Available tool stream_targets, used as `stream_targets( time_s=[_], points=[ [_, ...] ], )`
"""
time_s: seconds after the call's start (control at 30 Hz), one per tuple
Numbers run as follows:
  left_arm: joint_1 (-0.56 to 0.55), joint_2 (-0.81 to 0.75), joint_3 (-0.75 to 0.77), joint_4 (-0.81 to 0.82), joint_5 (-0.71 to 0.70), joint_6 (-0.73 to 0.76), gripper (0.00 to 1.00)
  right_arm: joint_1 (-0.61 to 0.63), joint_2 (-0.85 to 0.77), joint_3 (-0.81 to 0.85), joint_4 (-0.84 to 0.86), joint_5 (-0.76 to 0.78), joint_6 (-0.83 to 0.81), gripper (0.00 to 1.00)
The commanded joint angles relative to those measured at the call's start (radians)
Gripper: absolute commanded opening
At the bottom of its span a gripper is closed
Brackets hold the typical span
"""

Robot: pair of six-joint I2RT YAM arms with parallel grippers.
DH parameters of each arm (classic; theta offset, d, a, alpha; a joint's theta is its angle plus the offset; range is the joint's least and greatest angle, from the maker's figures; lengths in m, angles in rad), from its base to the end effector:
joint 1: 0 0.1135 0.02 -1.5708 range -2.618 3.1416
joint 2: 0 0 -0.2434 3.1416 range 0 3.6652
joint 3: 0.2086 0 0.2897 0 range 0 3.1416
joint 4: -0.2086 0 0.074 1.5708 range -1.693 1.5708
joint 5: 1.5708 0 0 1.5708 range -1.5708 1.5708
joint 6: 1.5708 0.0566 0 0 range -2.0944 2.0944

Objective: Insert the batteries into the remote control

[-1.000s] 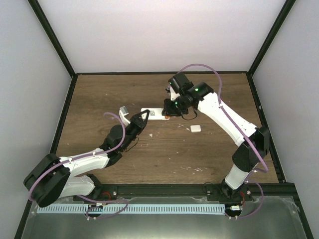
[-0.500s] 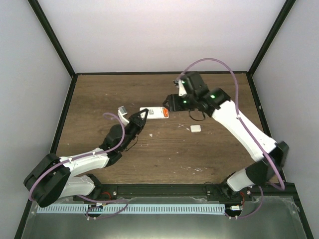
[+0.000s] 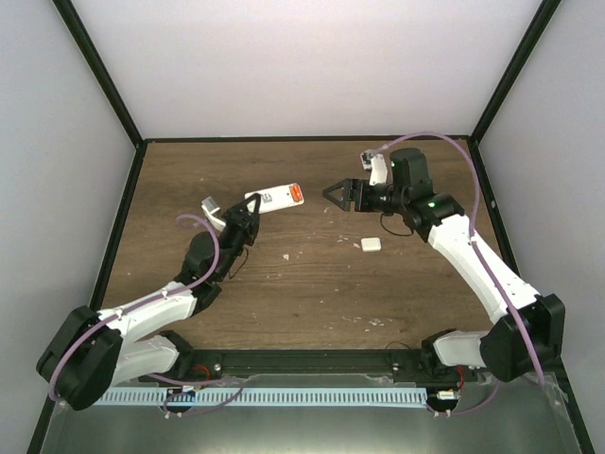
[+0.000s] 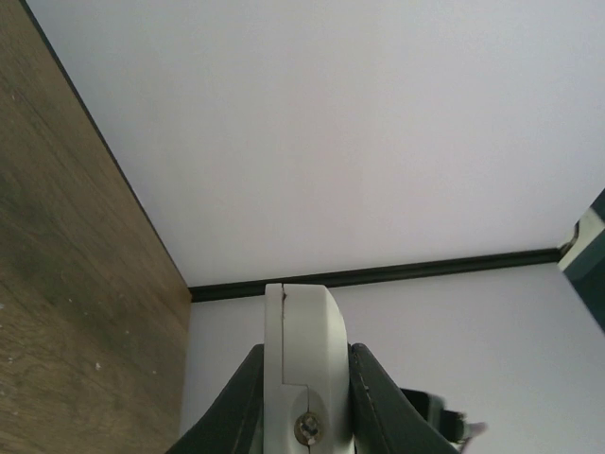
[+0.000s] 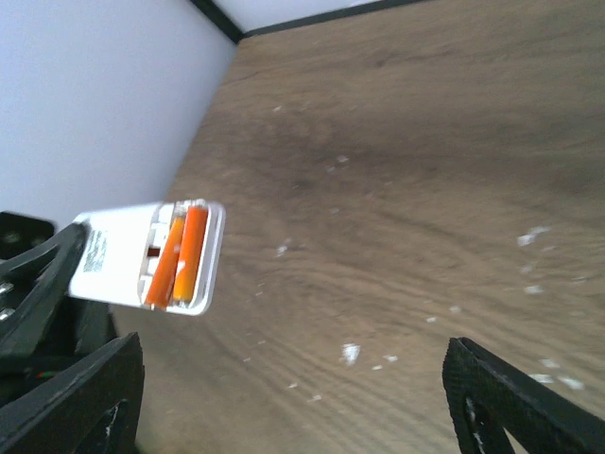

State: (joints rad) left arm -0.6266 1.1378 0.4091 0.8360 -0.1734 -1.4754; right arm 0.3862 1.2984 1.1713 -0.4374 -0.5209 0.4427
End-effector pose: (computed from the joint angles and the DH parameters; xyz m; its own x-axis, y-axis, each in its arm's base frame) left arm 0.2473 -0.1670 0.2044 -0.4284 -0.9004 -0.0763 0.1281 0.0231 -0.9915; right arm 0.3111 0.1569 0.3057 -0.7546 0.0943 -0.6494 -0.4348 0.6693 0.6025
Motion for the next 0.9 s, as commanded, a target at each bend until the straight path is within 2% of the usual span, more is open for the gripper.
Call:
stream_targets(
  time_s=[0.0,0.2,0.33,0.53,0.87],
  points=[
    [0.018,-0.040,-0.025,0.020,0.015,-0.129,0.00,-0.018,0.027,-0.027,0.153,-0.203,0.080,0.79],
    [0.025,-0.130,-0.019,-0.101,0.019,-0.176,0.00,-0.019,0.064,-0.045,0.276,-0.340,0.202,0.80],
    [0.025,-0.171,-0.007,-0.184,0.034,-0.213,0.00,-0.020,0.105,-0.035,0.288,-0.402,0.241,0.80],
    [0.026,-0.162,-0.015,-0.183,0.083,-0.257,0.00,-0.012,0.141,-0.031,0.323,-0.463,0.295,0.79],
    [0.025,-0.132,-0.005,-0.188,0.162,-0.278,0.00,0.024,0.192,0.001,0.296,-0.481,0.281,0.74]
  ],
)
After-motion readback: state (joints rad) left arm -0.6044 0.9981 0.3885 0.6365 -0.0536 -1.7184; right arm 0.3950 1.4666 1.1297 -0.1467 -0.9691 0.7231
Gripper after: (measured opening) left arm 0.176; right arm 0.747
